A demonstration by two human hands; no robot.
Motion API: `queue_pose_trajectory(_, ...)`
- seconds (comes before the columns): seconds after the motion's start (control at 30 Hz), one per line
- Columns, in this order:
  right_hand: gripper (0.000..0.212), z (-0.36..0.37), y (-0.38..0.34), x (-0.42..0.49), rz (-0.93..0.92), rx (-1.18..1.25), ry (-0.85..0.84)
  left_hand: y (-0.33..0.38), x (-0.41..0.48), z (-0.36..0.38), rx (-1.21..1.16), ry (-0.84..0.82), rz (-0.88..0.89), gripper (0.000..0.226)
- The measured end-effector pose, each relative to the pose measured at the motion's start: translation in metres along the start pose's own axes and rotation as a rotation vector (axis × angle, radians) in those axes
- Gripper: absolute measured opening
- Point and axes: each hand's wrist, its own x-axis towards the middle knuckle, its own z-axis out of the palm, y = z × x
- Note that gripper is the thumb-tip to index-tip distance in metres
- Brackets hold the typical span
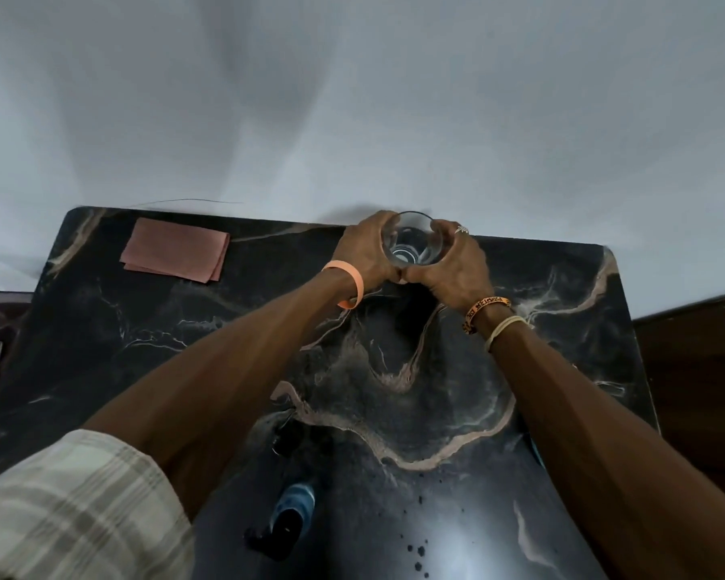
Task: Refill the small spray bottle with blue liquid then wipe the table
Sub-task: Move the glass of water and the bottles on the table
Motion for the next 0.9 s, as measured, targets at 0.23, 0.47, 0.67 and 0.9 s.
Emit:
queue_pose_trajectory(0.23, 0.100, 0.007, 0.005, 0.001, 0.032, 0.038, 0.006, -0.005, 0.001, 0.001, -0.094, -0.031, -0.043, 0.099)
queue_pose_trajectory(0.47, 0.113, 0.001, -0.001, -0.011, 0.017, 0.007, -0.032, -0.004, -0.015, -0.008, 0.131, -0.027, -0.021, 0.095)
queue_pose_trajectory(0.67, 0.105, -0.013, -0.004, -0.049, -0.001, -0.028, 0.086, -0.010, -0.069, -0.034, 0.119, 0.043, -0.066, 0.074)
queue_pose_trajectory(0.9, 0.077, -0.011, -0.009, -0.118, -0.151, -0.021, 0.069, -0.017, -0.163, -0.057, 0.011, 0.129, -0.061, 0.046)
